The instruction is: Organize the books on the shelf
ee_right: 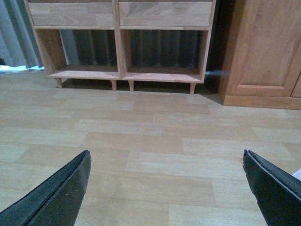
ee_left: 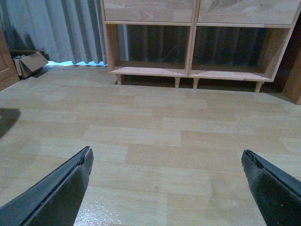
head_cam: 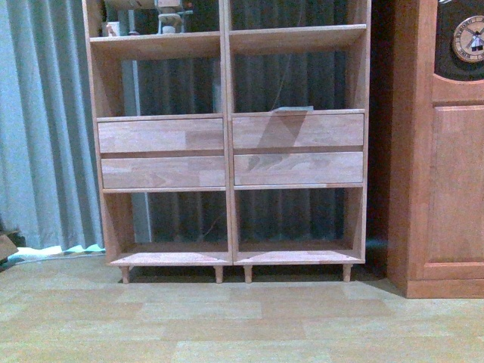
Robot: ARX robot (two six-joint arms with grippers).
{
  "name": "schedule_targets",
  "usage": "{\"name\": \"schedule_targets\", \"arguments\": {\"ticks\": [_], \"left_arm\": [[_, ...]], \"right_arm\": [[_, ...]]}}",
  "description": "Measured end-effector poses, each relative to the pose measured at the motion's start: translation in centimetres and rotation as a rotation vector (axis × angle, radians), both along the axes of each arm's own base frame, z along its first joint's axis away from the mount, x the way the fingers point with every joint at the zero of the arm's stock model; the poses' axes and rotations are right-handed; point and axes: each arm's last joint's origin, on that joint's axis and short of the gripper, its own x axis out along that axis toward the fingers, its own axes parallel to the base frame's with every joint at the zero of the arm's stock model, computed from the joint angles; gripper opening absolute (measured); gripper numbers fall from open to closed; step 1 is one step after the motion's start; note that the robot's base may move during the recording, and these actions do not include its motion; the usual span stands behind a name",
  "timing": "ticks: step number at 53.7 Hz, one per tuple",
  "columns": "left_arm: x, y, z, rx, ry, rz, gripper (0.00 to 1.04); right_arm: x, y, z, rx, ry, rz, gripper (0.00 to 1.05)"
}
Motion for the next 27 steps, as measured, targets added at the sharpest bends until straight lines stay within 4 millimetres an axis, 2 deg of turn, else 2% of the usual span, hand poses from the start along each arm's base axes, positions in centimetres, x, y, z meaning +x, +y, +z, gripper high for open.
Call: {"name": "schedule_targets", "arguments": {"ticks": [27], "left_arm": [[0.0,0.0,0.0,0.0,0.0,0.0,0.97]], "right_arm": [[0.0,0.0,0.0,0.0,0.0,0.0,0.98]]}}
